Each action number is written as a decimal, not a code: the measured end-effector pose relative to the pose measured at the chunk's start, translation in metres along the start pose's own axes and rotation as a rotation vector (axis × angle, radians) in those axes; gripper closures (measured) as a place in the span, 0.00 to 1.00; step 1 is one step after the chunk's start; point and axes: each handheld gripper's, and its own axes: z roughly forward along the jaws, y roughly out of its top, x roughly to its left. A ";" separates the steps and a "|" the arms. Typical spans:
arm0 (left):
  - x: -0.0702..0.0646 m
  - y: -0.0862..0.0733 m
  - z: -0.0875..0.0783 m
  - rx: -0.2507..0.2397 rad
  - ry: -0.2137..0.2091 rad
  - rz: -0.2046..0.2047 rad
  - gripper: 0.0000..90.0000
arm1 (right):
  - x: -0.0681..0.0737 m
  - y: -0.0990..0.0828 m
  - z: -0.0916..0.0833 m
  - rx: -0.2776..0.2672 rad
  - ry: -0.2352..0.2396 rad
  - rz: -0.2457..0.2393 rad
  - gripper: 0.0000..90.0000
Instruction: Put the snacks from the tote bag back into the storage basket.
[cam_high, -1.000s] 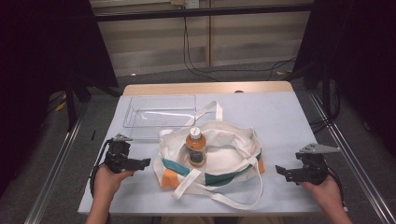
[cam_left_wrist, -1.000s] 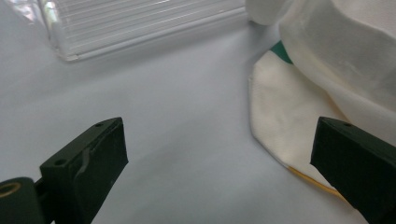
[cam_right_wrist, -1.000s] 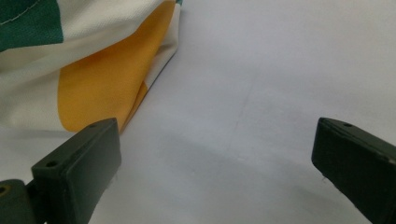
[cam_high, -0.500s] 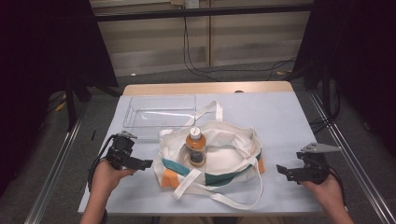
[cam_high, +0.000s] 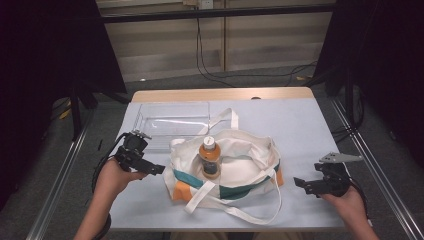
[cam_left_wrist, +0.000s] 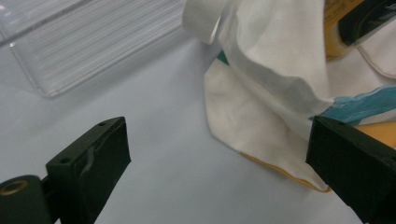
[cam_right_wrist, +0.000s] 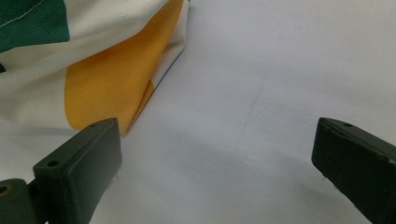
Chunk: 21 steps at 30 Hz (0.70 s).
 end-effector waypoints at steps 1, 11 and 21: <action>-0.001 0.003 -0.001 0.008 -0.003 0.012 0.07 | 0.000 0.000 0.000 0.002 0.003 0.000 0.02; -0.012 0.027 -0.007 0.039 -0.031 0.059 0.07 | -0.003 -0.001 -0.001 0.002 0.010 0.013 0.02; -0.025 0.048 -0.012 0.065 -0.036 0.102 0.07 | -0.001 0.000 0.000 0.007 0.018 0.012 0.02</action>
